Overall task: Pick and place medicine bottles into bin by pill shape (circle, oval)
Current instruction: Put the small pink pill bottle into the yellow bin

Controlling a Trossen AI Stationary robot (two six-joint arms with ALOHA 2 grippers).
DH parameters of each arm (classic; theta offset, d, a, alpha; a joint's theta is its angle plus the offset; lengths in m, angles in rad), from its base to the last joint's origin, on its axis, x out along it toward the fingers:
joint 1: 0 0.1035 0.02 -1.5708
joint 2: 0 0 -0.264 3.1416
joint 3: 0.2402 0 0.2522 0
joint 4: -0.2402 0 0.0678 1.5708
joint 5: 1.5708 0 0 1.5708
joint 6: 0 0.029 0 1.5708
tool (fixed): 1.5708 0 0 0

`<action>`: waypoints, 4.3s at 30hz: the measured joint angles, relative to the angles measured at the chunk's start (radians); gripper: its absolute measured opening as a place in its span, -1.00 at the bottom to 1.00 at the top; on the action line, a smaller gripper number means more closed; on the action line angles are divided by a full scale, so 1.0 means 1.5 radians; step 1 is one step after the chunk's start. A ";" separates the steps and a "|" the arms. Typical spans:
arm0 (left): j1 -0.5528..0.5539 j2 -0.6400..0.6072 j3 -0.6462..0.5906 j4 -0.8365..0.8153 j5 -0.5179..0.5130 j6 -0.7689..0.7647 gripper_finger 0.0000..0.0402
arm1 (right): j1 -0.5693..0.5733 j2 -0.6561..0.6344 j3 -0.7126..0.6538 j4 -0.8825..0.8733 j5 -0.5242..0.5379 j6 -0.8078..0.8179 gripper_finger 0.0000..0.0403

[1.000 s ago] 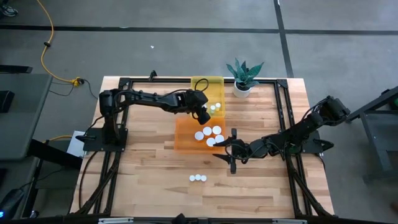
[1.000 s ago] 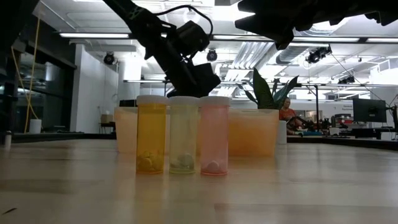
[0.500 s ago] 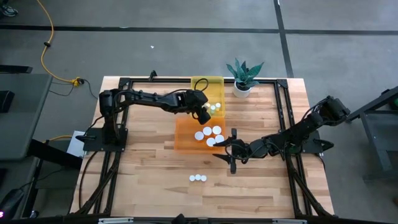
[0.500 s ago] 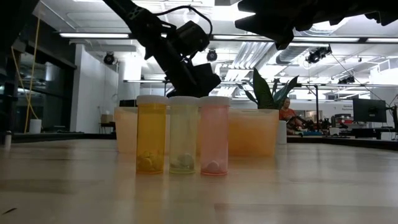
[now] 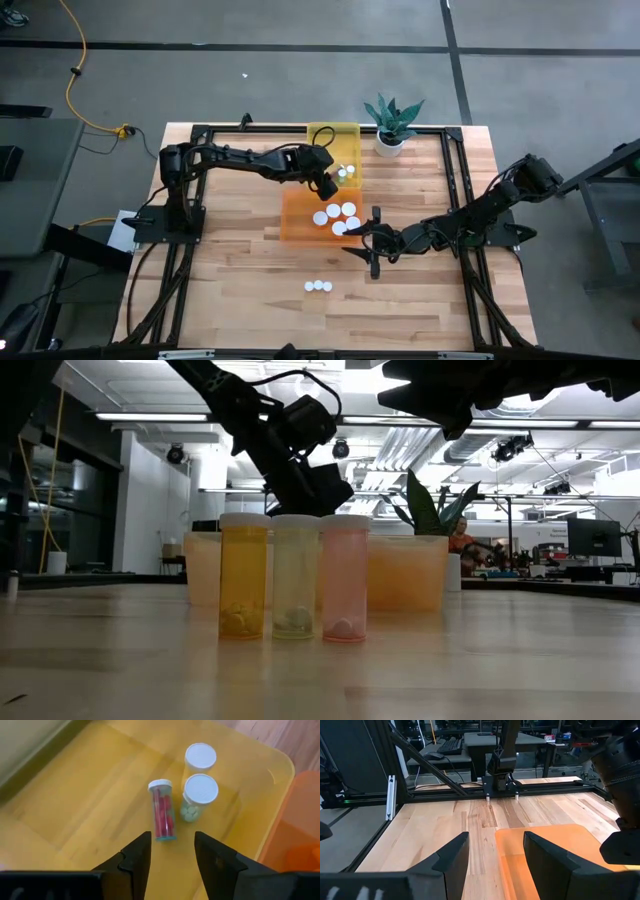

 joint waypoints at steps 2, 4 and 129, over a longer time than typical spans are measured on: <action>0.000 0.000 0.000 0.000 0.000 0.003 -0.26 | 0.000 0.000 0.000 0.000 0.000 0.000 -0.10; 0.001 -0.004 0.001 -0.011 0.001 0.014 -0.20 | 0.000 0.000 0.000 0.000 0.000 0.000 -0.10; -0.484 -0.772 -0.658 0.481 -0.199 0.041 0.23 | 0.124 0.365 0.480 -0.594 -0.023 0.291 0.42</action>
